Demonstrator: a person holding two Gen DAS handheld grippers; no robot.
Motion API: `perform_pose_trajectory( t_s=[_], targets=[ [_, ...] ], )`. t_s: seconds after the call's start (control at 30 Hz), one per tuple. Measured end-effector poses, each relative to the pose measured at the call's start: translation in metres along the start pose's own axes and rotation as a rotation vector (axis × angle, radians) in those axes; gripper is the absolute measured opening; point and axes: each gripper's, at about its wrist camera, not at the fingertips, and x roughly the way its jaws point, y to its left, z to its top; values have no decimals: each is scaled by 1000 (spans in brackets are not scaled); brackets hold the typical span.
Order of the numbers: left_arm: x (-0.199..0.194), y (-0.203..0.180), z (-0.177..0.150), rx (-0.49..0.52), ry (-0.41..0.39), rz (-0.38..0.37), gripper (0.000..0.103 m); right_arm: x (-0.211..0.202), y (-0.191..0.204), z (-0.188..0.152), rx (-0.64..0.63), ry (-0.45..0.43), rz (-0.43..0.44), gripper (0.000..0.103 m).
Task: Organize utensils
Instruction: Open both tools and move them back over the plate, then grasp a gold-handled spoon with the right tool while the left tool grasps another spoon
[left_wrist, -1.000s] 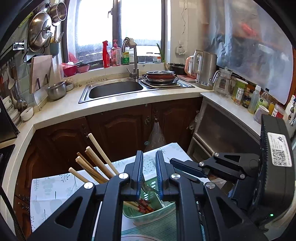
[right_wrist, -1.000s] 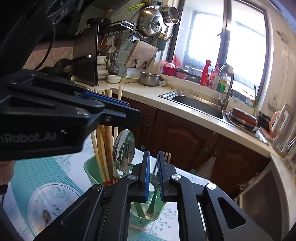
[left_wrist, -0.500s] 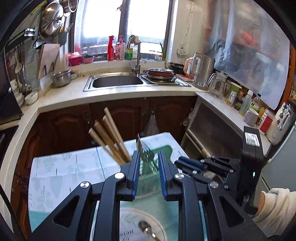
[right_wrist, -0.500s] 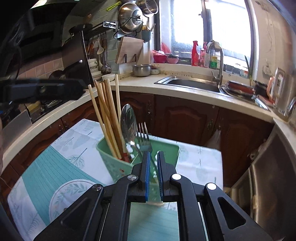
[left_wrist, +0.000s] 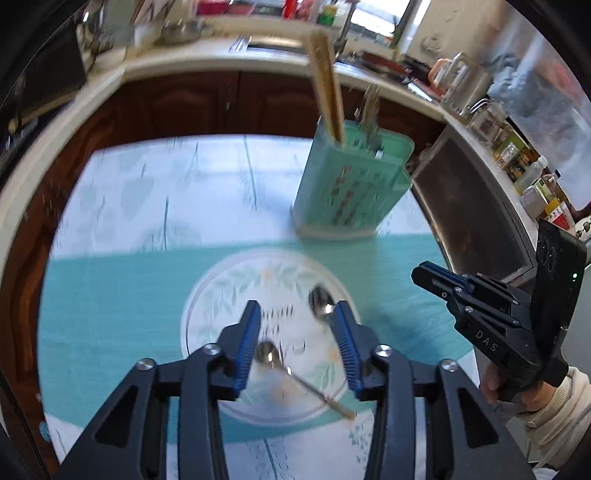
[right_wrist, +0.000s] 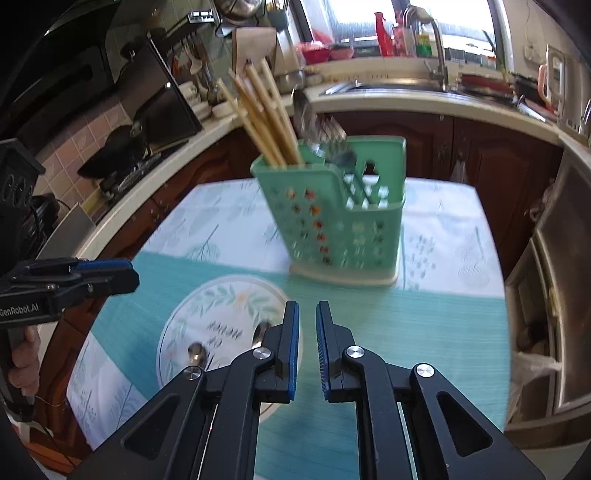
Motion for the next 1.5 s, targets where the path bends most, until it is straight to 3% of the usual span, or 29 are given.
perform_pose_trajectory(
  t_s=[0.17,0.47,0.6,0.87,1.1,1.5],
  targets=[
    [31,23,-35,-100,133,-44,45,11,18,-29,16,78,52,13],
    [63,46,-71,-290,237,-169,44,34,70,-67,-65,242,131,14],
    [66,50,-75,-311,238,-189,44,46,87,-79,-97,326,131,14],
    [65,61,-74,-327,224,-182,44,77,109,-57,-171,451,122,14],
    [56,81,-76,-340,223,-150,44,113,135,-44,-286,580,49,14],
    [49,102,-76,-364,216,-166,44,151,164,-24,-406,716,-52,15]
  ],
)
